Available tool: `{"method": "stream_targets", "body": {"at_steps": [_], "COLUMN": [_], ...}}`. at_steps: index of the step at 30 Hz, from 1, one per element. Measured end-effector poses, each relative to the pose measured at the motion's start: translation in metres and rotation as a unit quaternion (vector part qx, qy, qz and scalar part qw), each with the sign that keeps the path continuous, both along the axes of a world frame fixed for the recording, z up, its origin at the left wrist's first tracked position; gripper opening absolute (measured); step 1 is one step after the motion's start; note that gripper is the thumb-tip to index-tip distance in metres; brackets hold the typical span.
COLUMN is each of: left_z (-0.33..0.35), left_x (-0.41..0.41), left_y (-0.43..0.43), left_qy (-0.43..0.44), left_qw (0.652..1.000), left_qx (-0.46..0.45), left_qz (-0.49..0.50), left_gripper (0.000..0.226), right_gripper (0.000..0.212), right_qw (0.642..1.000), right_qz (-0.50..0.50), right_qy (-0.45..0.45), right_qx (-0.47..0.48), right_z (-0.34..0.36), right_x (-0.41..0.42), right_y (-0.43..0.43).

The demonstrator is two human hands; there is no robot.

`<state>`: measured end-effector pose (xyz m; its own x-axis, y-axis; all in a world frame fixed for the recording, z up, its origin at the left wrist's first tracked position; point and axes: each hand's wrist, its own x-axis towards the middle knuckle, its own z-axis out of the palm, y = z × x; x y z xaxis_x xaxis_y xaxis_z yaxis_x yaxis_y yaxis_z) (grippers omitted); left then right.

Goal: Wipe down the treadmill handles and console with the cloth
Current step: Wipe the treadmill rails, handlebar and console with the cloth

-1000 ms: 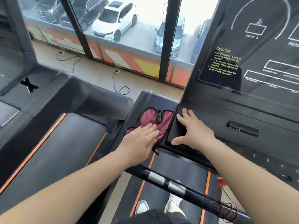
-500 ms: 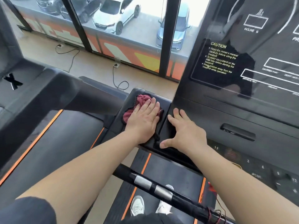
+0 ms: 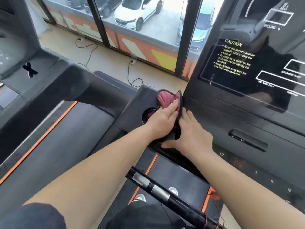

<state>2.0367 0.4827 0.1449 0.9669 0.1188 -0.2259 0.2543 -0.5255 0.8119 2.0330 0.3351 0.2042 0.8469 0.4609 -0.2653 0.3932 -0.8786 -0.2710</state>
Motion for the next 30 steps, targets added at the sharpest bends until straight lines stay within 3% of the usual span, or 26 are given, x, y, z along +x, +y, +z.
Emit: {"method": "stream_targets", "body": {"at_steps": [6,12,15,20,22,24,26,30], "left_z": [-0.013,-0.008,-0.009,0.011,0.015,0.012,0.006,-0.002], "left_x": [-0.062,-0.101,-0.118,-0.095,-0.081,-0.082,-0.099,-0.155], "left_y": [0.029,0.036,0.031,0.018,0.009,-0.001,-0.004,0.019], "left_qy": [-0.076,-0.136,-0.160,-0.110,-0.071,-0.085,-0.133,-0.164], "left_qw": [0.990,0.960,0.957,0.929,0.911,0.900,0.909,0.956], "left_qx": [0.083,0.183,0.193,0.287,0.334,0.368,0.353,0.216], "left_qz": [-0.082,-0.160,-0.143,-0.207,-0.232,-0.219,-0.179,-0.111], "left_gripper": [0.047,0.046,0.049,0.051,0.054,0.053,0.052,0.040], "right_gripper": [0.122,0.093,0.074,0.041,0.035,0.033,0.033,0.037], "right_qw": [1.000,0.998,0.995,0.985,0.982,0.982,0.978,0.972], "right_qz": [0.011,0.005,-0.027,-0.114,-0.109,-0.115,-0.134,-0.144], "right_qy": [0.003,-0.063,-0.100,-0.098,-0.093,-0.059,-0.002,0.073], "right_qx": [-0.024,-0.025,0.000,0.087,0.119,0.140,0.160,0.172], "right_z": [-0.003,0.006,-0.001,-0.002,-0.002,-0.005,-0.009,-0.020], "right_x": [-0.001,-0.027,-0.059,-0.110,-0.125,-0.137,-0.148,-0.163], "right_y": [0.001,0.001,-0.001,-0.010,-0.012,-0.017,-0.023,-0.031]}}
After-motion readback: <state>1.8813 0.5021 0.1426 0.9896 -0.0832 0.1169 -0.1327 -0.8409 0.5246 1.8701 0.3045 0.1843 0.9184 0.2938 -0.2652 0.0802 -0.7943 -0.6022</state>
